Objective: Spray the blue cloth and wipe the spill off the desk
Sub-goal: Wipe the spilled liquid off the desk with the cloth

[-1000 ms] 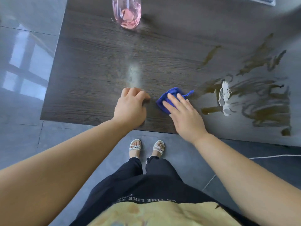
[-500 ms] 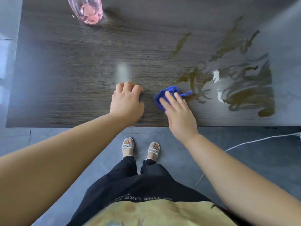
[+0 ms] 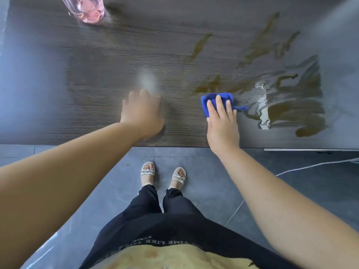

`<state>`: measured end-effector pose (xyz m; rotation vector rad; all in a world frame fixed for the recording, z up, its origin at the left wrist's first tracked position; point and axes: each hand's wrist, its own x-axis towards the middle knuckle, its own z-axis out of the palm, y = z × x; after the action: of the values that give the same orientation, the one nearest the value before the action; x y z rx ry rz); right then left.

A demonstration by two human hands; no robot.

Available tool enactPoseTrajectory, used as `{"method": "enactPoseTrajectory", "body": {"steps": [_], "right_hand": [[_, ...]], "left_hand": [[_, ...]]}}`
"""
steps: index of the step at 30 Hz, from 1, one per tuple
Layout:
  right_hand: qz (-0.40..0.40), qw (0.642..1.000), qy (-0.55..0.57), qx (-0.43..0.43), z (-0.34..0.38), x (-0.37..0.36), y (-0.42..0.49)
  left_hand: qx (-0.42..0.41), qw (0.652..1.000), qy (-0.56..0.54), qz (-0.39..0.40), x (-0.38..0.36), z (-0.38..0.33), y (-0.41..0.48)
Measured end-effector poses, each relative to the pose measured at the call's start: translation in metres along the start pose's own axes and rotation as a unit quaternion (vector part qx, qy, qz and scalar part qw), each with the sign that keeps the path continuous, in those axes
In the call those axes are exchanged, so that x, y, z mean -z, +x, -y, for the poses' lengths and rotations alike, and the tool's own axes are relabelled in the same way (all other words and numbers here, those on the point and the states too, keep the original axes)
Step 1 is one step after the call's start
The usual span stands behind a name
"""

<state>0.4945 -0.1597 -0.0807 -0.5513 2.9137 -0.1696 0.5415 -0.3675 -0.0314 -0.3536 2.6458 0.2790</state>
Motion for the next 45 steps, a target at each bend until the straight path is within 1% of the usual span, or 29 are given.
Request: {"method": "enactPoseTrajectory", "body": {"steps": [1,3,5,7,9,11,13,15,16,17,18,20,22,24,25,27,29,30,31,32,33,34,36,37,39,41,43,44,45], "right_hand": [[-0.01,0.999,0.015,-0.027,0.013,-0.002,0.009],[-0.052,0.998,0.028,-0.009,0.045,-0.01,0.015],[-0.038,0.995,0.014,0.087,0.061,-0.015,0.004],[0.003,0.981,-0.006,0.195,0.046,-0.014,-0.013],[0.013,0.969,-0.024,0.244,0.012,-0.007,-0.014],[0.017,0.978,-0.043,0.205,-0.013,0.001,0.001],[0.029,0.994,-0.039,0.096,-0.013,0.008,0.031],[0.007,1.0,-0.017,-0.003,0.01,0.01,0.054],[-0.002,1.0,-0.005,-0.027,0.027,0.009,0.059],[-0.003,1.0,0.003,-0.021,0.041,0.005,0.058],[-0.002,1.0,0.009,0.012,0.052,-0.001,0.052],[0.004,0.991,0.013,0.132,0.059,-0.007,0.027],[0.028,0.969,-0.016,0.245,0.039,-0.006,0.01],[0.035,0.951,-0.056,0.301,0.007,-0.001,0.016],[0.024,0.953,-0.067,0.295,-0.006,0.002,0.024],[0.013,0.972,-0.054,0.23,-0.016,0.007,0.044],[0.016,0.993,-0.01,0.115,-0.002,0.008,0.058],[0.0,0.998,0.004,0.061,0.012,0.006,0.061],[-0.014,0.999,0.007,0.028,0.027,0.002,0.059],[-0.021,0.999,0.007,0.028,0.041,-0.001,0.054],[-0.021,0.998,0.005,0.061,0.051,-0.004,0.045],[-0.016,0.993,-0.003,0.12,0.057,-0.006,0.036],[0.016,0.97,-0.02,0.242,0.049,-0.006,0.023],[0.03,0.958,-0.028,0.284,0.039,-0.002,0.023],[0.024,0.949,-0.044,0.311,0.017,0.003,0.035],[0.002,0.971,-0.032,0.236,0.008,0.01,0.057],[0.004,0.995,0.002,0.1,0.022,0.011,0.086],[0.005,0.999,0.014,0.045,0.036,0.011,0.096],[0.005,1.0,0.021,0.019,0.052,0.009,0.1]], "left_hand": [[-0.001,1.0,0.01,0.006,-0.001,-0.001,0.0],[-0.007,1.0,0.024,0.014,-0.001,0.001,0.001],[-0.014,0.999,0.029,0.026,0.0,0.003,0.0],[-0.027,0.998,0.035,0.035,0.003,0.006,0.0],[-0.041,0.997,0.055,0.041,0.005,0.008,-0.002],[-0.05,0.995,0.076,0.043,0.003,0.01,-0.002],[-0.055,0.993,0.097,0.043,0.002,0.009,-0.001],[-0.051,0.992,0.109,0.044,0.0,0.008,-0.001],[-0.049,0.992,0.111,0.043,-0.001,0.007,-0.001],[-0.047,0.992,0.113,0.043,-0.001,0.007,-0.001],[-0.047,0.991,0.115,0.044,-0.001,0.006,-0.001],[-0.047,0.992,0.114,0.042,-0.001,0.007,0.0],[-0.05,0.991,0.114,0.041,-0.001,0.009,0.0],[-0.052,0.992,0.111,0.043,0.0,0.009,-0.002],[-0.05,0.993,0.099,0.047,0.002,0.008,-0.002],[-0.03,0.996,0.043,0.07,0.012,0.008,0.0],[-0.005,0.995,-0.024,0.093,0.028,0.012,0.01],[0.005,0.995,-0.044,0.094,0.036,0.015,0.017],[0.013,0.995,-0.055,0.085,0.043,0.018,0.024],[0.024,0.996,-0.061,0.067,0.048,0.02,0.032],[0.038,0.996,-0.061,0.045,0.05,0.022,0.037],[0.049,0.997,-0.057,0.029,0.052,0.024,0.043],[0.061,0.997,-0.035,0.023,0.053,0.029,0.053],[0.061,0.997,-0.023,0.031,0.053,0.031,0.057],[0.058,0.997,-0.012,0.057,0.051,0.035,0.063],[0.052,0.995,-0.004,0.084,0.045,0.035,0.065],[0.055,0.994,0.018,0.089,0.041,0.032,0.066],[0.058,0.994,0.027,0.089,0.04,0.03,0.066],[0.062,0.993,0.032,0.091,0.041,0.028,0.067]]}}
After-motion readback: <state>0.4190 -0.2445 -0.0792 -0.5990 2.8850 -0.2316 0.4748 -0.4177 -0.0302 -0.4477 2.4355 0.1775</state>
